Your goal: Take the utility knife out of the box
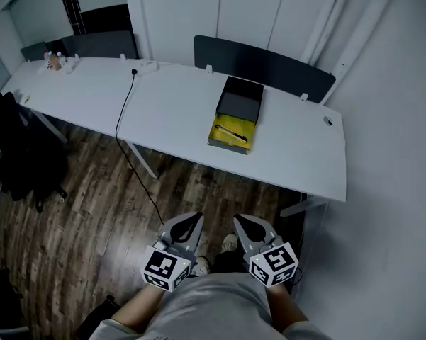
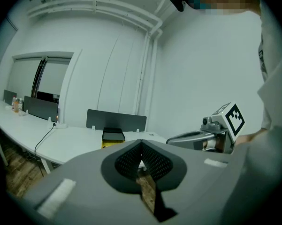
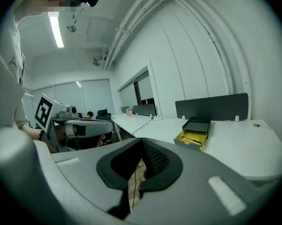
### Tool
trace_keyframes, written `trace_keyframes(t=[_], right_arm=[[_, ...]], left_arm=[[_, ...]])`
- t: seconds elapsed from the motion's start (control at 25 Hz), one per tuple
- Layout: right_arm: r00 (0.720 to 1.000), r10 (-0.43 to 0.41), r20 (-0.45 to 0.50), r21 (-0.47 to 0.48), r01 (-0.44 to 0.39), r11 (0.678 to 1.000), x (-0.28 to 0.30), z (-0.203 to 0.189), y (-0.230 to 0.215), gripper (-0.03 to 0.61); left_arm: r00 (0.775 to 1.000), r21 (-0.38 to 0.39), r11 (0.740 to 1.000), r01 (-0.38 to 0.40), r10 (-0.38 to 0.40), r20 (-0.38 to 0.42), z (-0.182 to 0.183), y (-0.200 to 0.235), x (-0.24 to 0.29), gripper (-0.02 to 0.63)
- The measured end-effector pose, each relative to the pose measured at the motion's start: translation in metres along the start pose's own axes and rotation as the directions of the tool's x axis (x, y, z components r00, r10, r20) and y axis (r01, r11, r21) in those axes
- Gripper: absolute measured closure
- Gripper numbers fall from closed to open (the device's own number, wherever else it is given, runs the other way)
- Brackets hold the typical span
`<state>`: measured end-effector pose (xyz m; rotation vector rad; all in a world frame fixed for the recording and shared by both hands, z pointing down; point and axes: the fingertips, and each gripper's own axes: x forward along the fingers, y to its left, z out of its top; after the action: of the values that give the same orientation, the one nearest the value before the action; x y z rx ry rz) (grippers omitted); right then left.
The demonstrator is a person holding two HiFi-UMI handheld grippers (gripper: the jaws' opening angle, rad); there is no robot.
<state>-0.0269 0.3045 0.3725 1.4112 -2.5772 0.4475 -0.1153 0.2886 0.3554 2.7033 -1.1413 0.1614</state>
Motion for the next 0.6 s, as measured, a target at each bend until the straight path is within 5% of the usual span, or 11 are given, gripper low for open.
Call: trace_keyframes(t=[0.6], right_arm=[[1.000,0.010,-0.004,0.003,-0.010,1.000,0.058,0.012,-0.055,0.565]], left_arm=[[1.000,-0.010,1.000,-0.009,0.009,-0.005,0.005,0.045,0.067,0.614]])
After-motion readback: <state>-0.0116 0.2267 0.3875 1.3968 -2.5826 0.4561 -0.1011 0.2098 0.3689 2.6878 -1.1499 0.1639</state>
